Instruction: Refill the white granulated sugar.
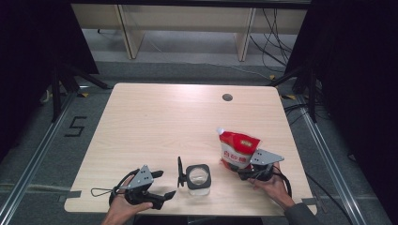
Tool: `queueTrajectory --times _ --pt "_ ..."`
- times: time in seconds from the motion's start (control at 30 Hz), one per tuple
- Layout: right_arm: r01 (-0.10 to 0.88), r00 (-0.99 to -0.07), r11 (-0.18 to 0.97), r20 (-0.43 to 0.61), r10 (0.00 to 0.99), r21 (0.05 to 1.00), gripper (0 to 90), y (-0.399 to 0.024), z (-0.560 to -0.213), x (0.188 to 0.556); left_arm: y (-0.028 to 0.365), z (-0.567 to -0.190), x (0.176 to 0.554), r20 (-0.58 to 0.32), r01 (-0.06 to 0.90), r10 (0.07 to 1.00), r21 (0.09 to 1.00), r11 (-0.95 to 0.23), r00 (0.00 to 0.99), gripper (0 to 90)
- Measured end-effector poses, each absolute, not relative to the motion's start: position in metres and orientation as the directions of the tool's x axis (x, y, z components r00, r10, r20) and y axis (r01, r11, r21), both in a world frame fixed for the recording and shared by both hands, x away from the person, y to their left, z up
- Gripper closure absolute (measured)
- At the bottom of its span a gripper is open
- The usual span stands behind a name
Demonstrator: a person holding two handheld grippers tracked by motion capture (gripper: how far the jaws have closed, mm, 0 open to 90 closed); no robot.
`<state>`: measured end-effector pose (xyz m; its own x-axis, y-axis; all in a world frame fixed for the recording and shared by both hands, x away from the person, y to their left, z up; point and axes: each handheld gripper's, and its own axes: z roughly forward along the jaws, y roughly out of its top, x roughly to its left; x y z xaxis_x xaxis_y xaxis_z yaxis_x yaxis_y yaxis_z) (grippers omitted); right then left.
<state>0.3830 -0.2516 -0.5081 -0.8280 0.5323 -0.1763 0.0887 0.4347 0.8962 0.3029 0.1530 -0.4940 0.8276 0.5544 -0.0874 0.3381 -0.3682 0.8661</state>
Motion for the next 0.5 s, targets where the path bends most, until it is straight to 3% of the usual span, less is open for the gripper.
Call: queueTrajectory --times 0.5 --pt "0.046 -0.813 0.482 -0.247 0.527 0.875 37.8 -0.242 -0.499 0.363 0.156 -0.493 0.301 -0.114 0.358 0.574 0.873 -0.331 0.811 15.8"
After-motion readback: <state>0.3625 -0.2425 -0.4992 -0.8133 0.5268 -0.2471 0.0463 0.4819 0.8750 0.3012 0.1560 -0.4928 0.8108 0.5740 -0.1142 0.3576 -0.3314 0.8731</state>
